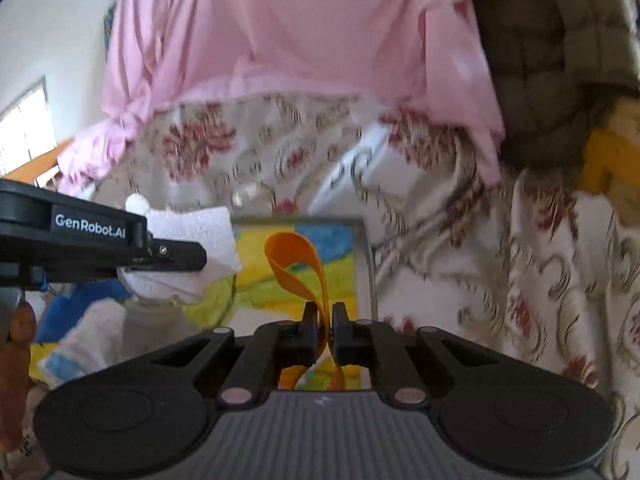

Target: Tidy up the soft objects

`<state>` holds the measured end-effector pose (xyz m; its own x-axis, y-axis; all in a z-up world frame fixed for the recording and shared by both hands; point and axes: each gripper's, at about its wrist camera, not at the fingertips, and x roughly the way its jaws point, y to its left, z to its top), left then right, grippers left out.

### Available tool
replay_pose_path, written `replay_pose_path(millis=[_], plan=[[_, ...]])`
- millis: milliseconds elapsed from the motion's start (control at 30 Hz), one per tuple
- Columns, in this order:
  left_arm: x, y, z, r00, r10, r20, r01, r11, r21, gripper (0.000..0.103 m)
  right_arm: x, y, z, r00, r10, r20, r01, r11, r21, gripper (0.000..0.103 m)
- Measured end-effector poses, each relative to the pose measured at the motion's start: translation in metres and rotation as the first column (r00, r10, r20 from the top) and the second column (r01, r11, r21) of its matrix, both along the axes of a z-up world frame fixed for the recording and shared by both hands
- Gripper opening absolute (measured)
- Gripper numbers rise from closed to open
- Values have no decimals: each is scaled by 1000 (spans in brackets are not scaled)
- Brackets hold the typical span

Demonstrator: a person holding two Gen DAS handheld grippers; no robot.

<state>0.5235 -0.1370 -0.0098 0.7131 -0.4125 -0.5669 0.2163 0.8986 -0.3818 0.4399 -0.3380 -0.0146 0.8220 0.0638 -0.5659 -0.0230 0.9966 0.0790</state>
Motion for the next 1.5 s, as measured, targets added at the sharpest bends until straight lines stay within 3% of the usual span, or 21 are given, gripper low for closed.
replay_pose_path(millis=[167, 433, 600, 800, 1167, 1500], plan=[[6, 0, -18, 999, 8, -43, -8, 1000, 17, 15, 6, 9, -15, 997, 8, -81, -11, 999, -32, 9], [8, 0, -29, 996, 33, -86, -31, 999, 30, 16, 6, 7, -20, 994, 0, -106, 0, 1000, -3, 10], [7, 0, -29, 994, 41, -100, -38, 999, 34, 22, 8, 3, -23, 991, 6, -132, -3, 1000, 23, 12], [1, 3, -26, 993, 62, -101, -58, 997, 44, 32, 7, -1, -22, 990, 9, -144, -4, 999, 32, 22], [-18, 9, -8, 992, 108, -58, -105, 993, 51, 63, -2, -5, -13, 994, 15, -106, -10, 999, 48, 53], [-41, 20, 16, 992, 129, 4, -129, 989, 73, 75, -22, -13, 16, 999, -21, -34, 23, 997, 78, 75]])
